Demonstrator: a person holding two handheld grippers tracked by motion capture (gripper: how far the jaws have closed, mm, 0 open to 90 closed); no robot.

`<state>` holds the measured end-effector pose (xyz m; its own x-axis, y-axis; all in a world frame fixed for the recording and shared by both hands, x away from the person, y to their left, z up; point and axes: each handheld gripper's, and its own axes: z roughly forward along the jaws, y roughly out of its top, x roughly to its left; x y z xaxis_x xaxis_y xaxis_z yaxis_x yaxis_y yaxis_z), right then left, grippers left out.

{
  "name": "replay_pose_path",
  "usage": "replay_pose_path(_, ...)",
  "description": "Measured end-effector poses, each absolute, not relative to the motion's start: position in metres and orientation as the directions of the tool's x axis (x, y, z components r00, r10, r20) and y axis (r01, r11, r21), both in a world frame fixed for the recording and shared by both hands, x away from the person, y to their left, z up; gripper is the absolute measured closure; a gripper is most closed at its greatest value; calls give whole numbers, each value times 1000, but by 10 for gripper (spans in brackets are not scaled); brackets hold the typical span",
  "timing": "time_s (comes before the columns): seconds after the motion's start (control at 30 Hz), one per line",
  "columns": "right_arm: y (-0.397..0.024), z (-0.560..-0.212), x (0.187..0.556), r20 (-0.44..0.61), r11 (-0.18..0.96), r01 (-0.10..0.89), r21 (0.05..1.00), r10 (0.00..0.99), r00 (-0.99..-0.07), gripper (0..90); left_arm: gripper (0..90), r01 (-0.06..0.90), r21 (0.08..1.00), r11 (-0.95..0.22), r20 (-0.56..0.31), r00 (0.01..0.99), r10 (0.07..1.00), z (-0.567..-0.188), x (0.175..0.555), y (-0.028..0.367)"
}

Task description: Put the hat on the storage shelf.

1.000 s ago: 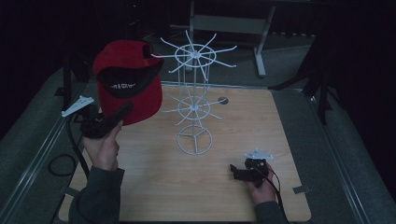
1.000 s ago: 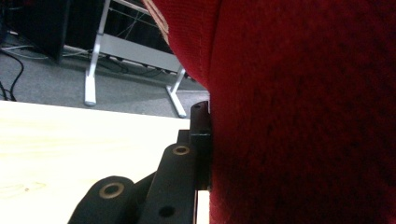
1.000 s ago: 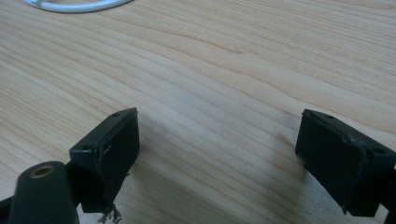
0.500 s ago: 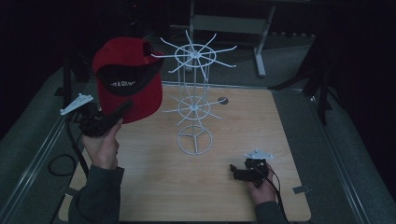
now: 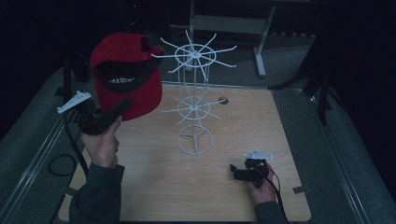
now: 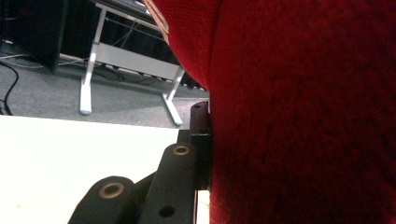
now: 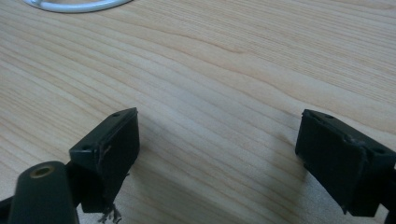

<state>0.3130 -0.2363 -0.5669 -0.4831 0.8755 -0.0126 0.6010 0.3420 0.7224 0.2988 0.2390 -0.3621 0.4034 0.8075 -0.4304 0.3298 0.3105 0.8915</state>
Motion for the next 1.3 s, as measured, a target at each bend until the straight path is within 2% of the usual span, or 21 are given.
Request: replay_pose_path(1.3, -236, -567, 313, -13, 343, 601, 722, 875, -483, 134, 829, 278, 898, 342, -433, 406, 805, -346, 298, 240)
